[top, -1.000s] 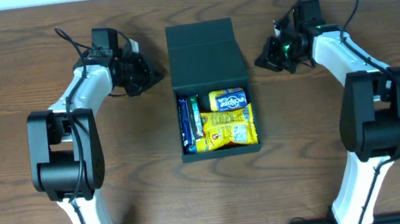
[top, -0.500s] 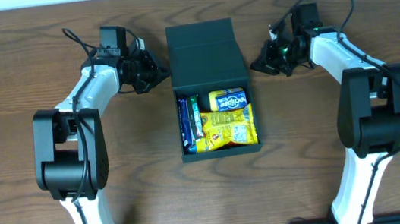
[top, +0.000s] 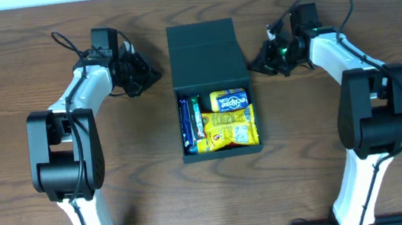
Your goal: Pack container
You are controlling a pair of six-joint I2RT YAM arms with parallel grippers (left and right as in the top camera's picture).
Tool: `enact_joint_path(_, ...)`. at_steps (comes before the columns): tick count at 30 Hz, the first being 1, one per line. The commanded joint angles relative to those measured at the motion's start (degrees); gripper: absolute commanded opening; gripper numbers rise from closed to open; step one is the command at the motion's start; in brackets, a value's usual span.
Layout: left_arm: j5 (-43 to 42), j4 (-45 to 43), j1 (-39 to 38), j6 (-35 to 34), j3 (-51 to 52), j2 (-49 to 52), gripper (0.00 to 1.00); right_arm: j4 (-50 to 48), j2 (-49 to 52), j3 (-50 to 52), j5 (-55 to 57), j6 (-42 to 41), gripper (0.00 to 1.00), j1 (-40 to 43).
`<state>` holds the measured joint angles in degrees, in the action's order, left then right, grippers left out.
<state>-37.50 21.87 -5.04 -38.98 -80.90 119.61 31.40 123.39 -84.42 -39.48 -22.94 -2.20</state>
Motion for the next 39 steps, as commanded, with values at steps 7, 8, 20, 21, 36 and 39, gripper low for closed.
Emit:
enact_joint_path(7, -3.5, -5.7, -1.4, -3.7, 0.3, 5.7, 0.06, -0.4, 1.4, -0.6, -1.3, 1.4, 0.02, -1.6)
enact_joint_path(8, -4.6, -6.4, -1.4, -4.2, 0.3, 6.4, 0.06, -0.4, 1.4, -0.6, -1.3, 1.4, 0.01, -1.6)
enact_joint_path(20, -13.7, -15.3, -1.4, -4.3, 0.3, 7.1, 0.06, -0.6, 1.4, -0.6, -10.3, 9.4, 0.02, -1.6)
enact_joint_path(21, -15.2, -16.9, -1.4, -4.1, 0.3, 7.1, 0.06, -0.6, 1.4, -0.6, -12.0, 11.0, 0.02, -1.6)
enact_joint_path(36, -23.6, -17.8, -1.4, 6.2, -1.7, 2.2, 0.06, -0.3, -1.5, -0.6, -28.3, 23.0, 0.02, 2.2)
enact_joint_path(39, -23.6, -17.4, -1.4, 8.0, -1.7, -0.8, 0.06, -0.1, -3.8, -0.6, -28.3, 23.5, 0.02, 2.2)
